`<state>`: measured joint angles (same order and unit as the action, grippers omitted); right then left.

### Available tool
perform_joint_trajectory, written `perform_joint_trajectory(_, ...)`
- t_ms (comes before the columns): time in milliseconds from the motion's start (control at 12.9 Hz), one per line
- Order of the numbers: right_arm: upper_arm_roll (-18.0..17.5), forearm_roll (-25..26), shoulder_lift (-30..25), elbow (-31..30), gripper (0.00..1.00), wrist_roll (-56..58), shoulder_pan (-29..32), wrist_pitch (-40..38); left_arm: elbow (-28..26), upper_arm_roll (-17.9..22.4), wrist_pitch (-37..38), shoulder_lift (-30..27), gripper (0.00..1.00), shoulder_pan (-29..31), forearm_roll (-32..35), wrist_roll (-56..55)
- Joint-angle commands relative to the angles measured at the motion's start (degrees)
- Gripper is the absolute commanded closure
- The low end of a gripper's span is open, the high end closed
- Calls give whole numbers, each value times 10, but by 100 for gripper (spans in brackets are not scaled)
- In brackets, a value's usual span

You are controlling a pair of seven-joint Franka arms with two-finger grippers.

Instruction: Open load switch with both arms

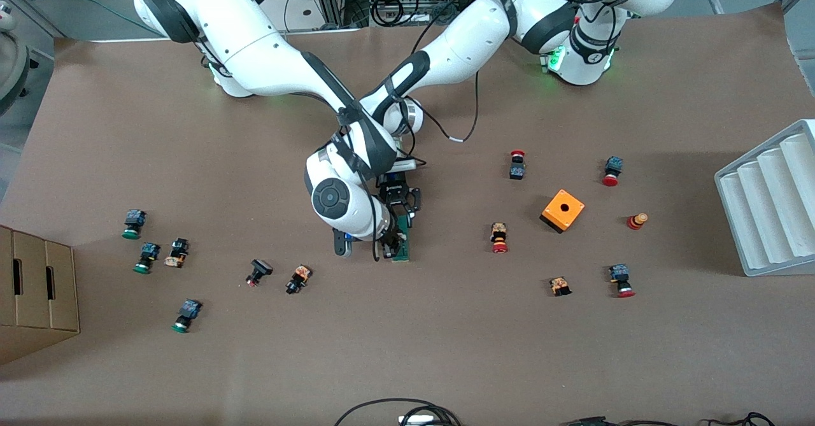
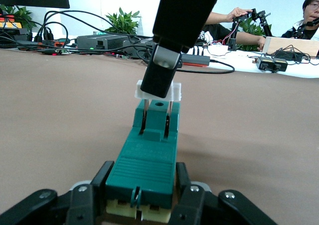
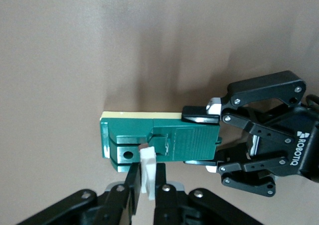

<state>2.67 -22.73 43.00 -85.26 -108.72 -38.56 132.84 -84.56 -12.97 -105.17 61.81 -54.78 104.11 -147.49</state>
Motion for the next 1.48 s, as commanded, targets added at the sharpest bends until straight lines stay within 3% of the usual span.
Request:
perform_joint_trajectory(0, -6, 7, -39, -43, 84, 1, -8, -20, 16, -11, -13, 16, 44, 8, 10, 1)
perform_joint_trajectory(466, -6, 7, -55, -56, 82, 10, -10, -25, 15, -11, -13, 16, 44, 8, 9, 1)
perform_joint_trajectory(622, -5, 7, -58, -56, 72, 10, -10, -27, 15, -11, -13, 16, 44, 8, 9, 1)
perform_joint_trajectory(1398, -5, 14, -51, -48, 72, 6, -8, -22, 14, -11, -13, 17, 44, 11, 10, 2)
